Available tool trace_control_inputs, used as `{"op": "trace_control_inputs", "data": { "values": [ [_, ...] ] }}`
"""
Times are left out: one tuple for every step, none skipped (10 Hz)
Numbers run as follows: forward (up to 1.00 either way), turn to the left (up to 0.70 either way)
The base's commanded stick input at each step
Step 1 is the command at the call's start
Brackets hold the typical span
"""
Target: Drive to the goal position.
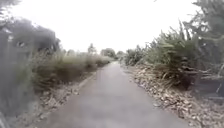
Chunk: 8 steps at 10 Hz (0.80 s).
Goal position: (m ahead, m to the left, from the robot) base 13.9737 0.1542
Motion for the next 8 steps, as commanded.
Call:
{"op": "trace_control_inputs", "data": {
  "values": [
    [1.0,0.0],
    [1.0,0.0],
    [1.0,0.0],
    [1.0,0.0],
    [1.0,0.0],
    [1.0,0.0],
    [1.0,0.0],
    [1.0,0.0]
  ]
}}
